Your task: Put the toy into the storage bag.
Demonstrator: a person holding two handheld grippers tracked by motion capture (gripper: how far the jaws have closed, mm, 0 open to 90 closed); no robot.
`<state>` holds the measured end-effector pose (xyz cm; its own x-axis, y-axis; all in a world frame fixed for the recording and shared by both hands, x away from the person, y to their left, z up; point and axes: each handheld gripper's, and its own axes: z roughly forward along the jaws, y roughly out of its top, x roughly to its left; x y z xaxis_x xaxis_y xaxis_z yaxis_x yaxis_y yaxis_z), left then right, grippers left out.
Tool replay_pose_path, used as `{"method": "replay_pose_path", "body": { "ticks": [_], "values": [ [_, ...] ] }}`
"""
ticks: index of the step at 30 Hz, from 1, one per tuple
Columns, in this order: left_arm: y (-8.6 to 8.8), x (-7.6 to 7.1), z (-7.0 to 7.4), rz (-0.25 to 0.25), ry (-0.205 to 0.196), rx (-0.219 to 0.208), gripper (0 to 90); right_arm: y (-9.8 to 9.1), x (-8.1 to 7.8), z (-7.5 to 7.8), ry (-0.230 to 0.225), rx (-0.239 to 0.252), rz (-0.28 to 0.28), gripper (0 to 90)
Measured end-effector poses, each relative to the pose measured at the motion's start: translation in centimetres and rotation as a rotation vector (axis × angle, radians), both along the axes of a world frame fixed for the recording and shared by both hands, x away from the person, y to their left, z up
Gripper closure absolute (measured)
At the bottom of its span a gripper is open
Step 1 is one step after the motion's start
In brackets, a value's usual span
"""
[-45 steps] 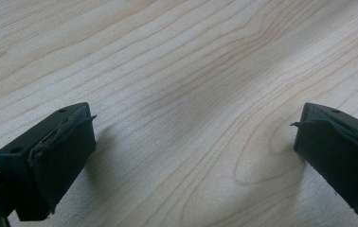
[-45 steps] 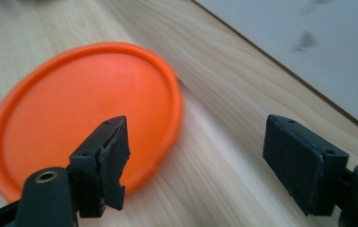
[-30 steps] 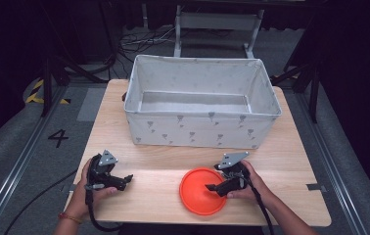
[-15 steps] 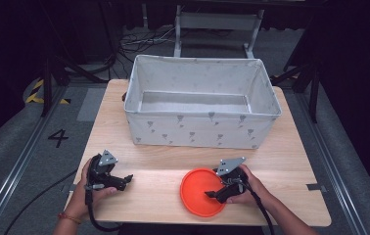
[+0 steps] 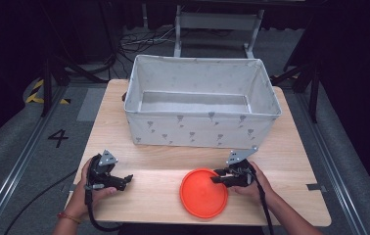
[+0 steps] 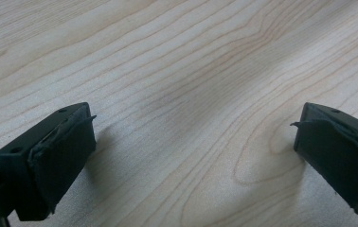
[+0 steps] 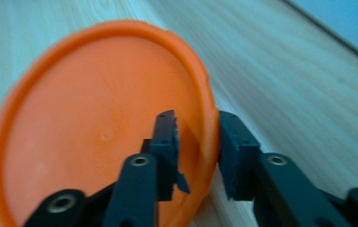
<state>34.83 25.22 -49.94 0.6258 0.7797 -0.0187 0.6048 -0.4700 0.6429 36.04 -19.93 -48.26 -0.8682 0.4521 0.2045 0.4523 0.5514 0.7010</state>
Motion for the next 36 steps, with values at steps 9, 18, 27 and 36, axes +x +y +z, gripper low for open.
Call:
{"method": "replay_pose_path", "body": {
  "ticks": [9, 18, 27, 36],
  "values": [
    [0.0, 0.0, 0.0, 0.0, 0.0, 0.0, 0.1, -0.8, -0.7, 2.5, -0.041, 0.059, 0.053, 80.9],
    [0.0, 0.0, 0.0, -0.003, 0.0, -0.001, 0.2, -1.1, -2.0, 5.3, -0.14, 0.042, 0.085, 82.2],
    [0.0, 0.0, 0.0, -0.002, 0.0, -0.001, 0.2, -2.6, -2.6, 7.2, -0.214, 0.017, 0.061, 82.3],
    [0.0, 0.0, 0.0, 0.0, 0.004, -0.004, 0.2, -3.9, -3.2, 8.4, -0.26, -0.03, 0.048, 82.3]
  ]
}}
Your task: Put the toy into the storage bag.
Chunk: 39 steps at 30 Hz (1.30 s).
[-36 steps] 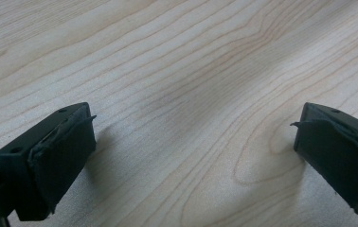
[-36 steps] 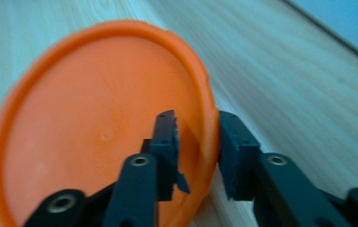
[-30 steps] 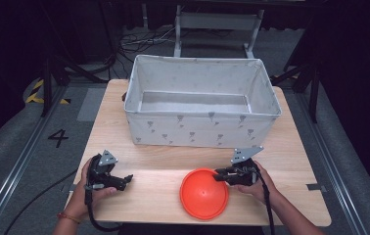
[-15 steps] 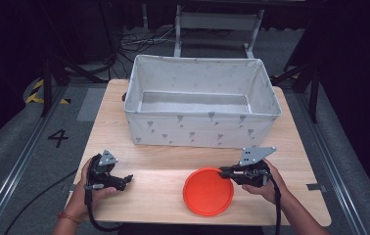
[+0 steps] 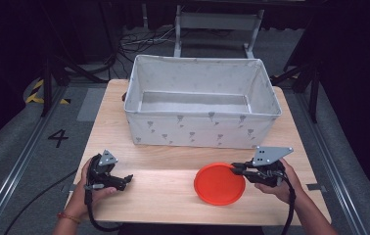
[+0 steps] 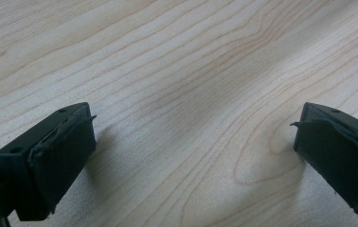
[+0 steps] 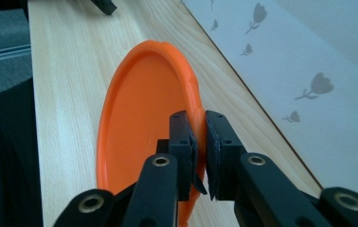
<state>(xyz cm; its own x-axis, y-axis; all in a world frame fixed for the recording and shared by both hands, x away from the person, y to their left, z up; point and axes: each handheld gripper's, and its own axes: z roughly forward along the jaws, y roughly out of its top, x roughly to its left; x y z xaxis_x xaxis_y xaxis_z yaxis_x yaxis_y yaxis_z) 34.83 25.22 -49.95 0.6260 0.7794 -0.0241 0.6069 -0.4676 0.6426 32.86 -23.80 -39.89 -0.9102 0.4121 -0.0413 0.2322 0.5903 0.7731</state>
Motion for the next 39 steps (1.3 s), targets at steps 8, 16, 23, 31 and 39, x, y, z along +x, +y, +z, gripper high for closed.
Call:
{"method": "replay_pose_path", "body": {
  "ticks": [8, 16, 23, 31, 39],
  "values": [
    [0.0, 0.0, 0.0, 0.0, 0.0, 0.0, 0.2, -0.9, -0.4, 1.2, -0.048, -0.014, -0.02, 82.3],
    [0.0, 0.0, 0.0, 0.0, 0.0, 0.0, 0.2, -1.7, -1.1, 3.1, -0.092, -0.045, -0.023, 82.3],
    [0.0, 0.0, 0.0, -0.001, -0.001, 0.001, 0.2, -2.4, -1.7, 4.9, -0.102, -0.104, -0.016, 82.3],
    [0.0, 0.0, 0.0, 0.003, -0.004, 0.004, 0.2, -3.9, -2.0, 7.7, -0.1, -0.146, -0.019, 82.3],
    [0.0, 0.0, 0.0, 0.003, -0.004, 0.004, 0.2, -4.5, -2.0, 10.8, -0.132, -0.157, -0.052, 82.2]
  ]
}}
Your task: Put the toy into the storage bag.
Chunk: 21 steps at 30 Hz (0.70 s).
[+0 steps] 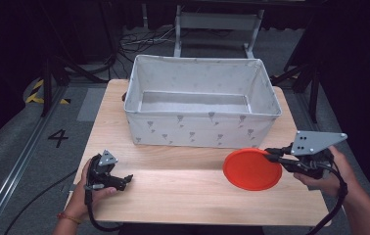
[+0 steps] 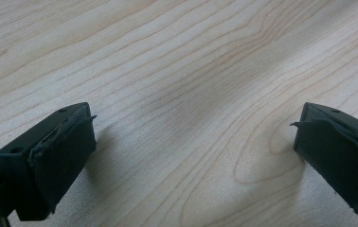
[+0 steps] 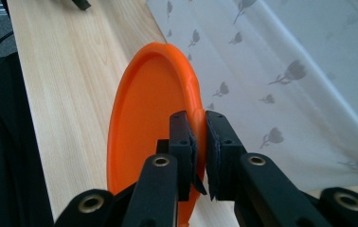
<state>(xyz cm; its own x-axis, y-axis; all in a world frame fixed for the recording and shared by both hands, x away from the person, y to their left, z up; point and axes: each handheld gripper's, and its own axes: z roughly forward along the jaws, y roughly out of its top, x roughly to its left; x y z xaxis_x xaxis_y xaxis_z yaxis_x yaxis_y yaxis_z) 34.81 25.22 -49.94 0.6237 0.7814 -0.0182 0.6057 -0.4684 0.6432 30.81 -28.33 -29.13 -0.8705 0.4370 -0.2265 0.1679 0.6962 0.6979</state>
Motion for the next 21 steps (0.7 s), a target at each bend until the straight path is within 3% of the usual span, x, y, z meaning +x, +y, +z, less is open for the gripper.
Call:
{"method": "replay_pose_path", "body": {
  "ticks": [7, 21],
  "values": [
    [0.0, 0.0, 0.0, 0.0, 0.0, 0.0, 0.2, -0.3, 0.9, 1.8, -0.001, -0.004, -0.049, 82.2],
    [0.0, 0.0, 0.0, 0.001, 0.0, 0.0, 0.2, -0.8, 1.8, 5.0, -0.029, 0.008, -0.055, 82.1]
  ]
}}
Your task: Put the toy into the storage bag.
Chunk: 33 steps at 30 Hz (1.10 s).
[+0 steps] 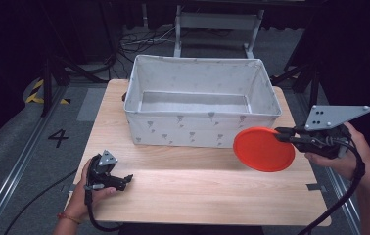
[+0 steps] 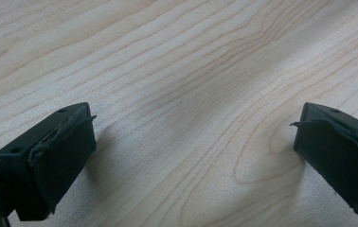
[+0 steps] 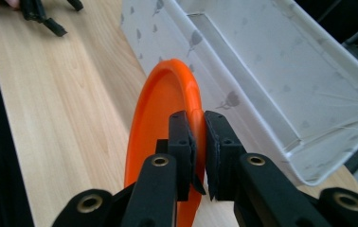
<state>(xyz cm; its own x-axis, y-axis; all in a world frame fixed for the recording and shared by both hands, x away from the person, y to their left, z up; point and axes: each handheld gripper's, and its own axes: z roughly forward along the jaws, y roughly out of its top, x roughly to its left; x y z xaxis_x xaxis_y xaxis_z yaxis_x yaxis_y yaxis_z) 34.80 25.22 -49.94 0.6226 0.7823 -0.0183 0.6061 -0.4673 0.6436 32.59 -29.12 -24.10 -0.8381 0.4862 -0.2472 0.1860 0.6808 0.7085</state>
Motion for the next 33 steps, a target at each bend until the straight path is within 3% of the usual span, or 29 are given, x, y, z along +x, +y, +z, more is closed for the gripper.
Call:
{"method": "replay_pose_path", "body": {
  "ticks": [8, 19, 24, 33],
  "values": [
    [0.0, 0.0, 0.0, 0.0, 0.0, 0.001, 0.2, -0.4, 0.4, 1.4, -0.019, 0.003, -0.013, 82.2],
    [0.0, 0.0, 0.0, 0.0, 0.0, 0.0, 0.2, 0.8, 0.6, 3.0, -0.034, -0.051, 0.001, 82.2],
    [0.0, 0.0, 0.0, 0.0, 0.0, 0.0, 0.2, 1.2, 1.0, 3.6, -0.034, -0.037, 0.011, 82.2],
    [0.0, 0.0, 0.0, 0.0, 0.0, 0.0, 0.2, 2.0, 1.3, 5.5, -0.075, -0.04, 0.013, 82.2]
  ]
}}
